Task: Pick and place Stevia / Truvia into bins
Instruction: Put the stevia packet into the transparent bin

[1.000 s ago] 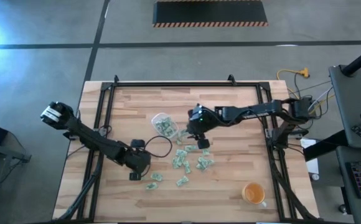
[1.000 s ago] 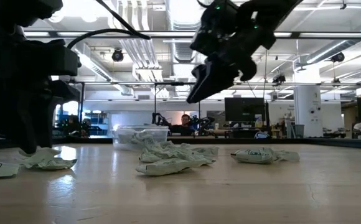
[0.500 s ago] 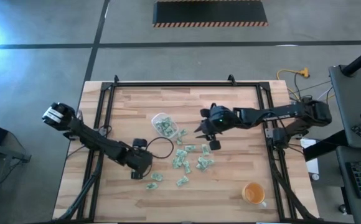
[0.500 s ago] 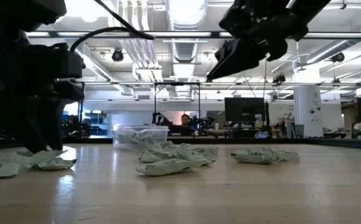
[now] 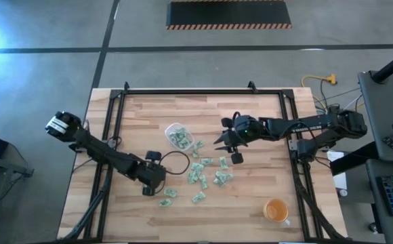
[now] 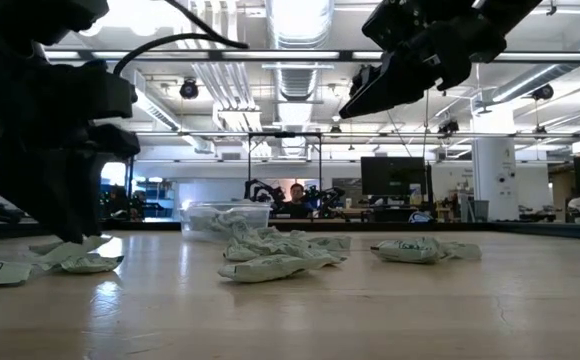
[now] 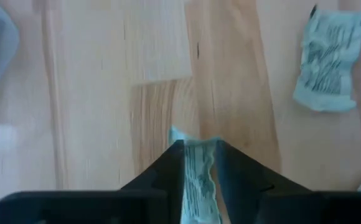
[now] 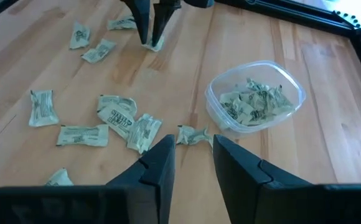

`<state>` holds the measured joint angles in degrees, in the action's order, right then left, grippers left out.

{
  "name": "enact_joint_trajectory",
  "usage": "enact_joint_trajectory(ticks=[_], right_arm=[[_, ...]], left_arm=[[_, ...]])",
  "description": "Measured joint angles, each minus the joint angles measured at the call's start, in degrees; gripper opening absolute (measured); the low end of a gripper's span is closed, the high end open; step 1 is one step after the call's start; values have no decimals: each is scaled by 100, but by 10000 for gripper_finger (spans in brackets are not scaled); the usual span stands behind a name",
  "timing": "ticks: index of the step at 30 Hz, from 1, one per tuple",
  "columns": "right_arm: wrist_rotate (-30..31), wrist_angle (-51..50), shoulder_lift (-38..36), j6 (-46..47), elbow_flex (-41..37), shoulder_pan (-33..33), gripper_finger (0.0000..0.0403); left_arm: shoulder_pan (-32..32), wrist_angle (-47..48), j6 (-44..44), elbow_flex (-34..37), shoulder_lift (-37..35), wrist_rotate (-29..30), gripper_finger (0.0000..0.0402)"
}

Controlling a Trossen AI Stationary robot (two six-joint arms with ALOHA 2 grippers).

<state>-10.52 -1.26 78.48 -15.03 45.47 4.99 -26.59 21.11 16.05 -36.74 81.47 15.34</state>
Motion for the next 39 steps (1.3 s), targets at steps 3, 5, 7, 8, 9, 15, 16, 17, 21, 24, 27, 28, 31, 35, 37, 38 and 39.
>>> enact_joint_trajectory(ticks=[3,5,7,8,9,15,16,17,21,24,27,28,31,35,37,38,39], right_arm=[[0,0,0,2,0,0,95],[0,0,0,2,0,0,92],[0,0,0,2,0,0,89],[0,-1,0,2,0,0,87],[0,-1,0,2,0,0,86],[0,-1,0,2,-7,0,77],[0,-2,0,2,-5,0,75],[-2,0,0,2,-7,0,74],[-1,0,2,2,-7,0,70],[-2,0,2,2,-7,0,68],[-2,-2,2,2,-7,0,69],[-2,0,2,2,-11,0,70],[-2,-2,2,2,-15,0,74],[-2,-2,2,2,-23,0,77],[-2,-2,2,2,-28,0,77],[-2,-2,2,2,-28,0,76],[-2,-2,2,2,-28,0,75]], left_arm=[[0,-9,-33,1,-2,-1,37],[0,0,-50,1,-2,-1,15],[0,-5,-28,1,-2,3,4],[0,-3,-7,1,-2,4,4],[0,-5,6,1,-2,6,7],[2,-21,162,53,63,331,27],[2,-35,162,53,82,338,28],[0,-30,162,53,103,336,29],[1,-41,164,53,161,338,29],[0,-49,166,53,166,406,29],[1,-52,175,53,166,559,29],[2,-51,176,53,166,578,29],[2,-51,177,53,166,585,29],[1,-51,177,53,166,600,29],[2,-51,177,53,164,600,29],[2,-51,176,53,164,600,29],[1,-51,176,53,161,600,29]])
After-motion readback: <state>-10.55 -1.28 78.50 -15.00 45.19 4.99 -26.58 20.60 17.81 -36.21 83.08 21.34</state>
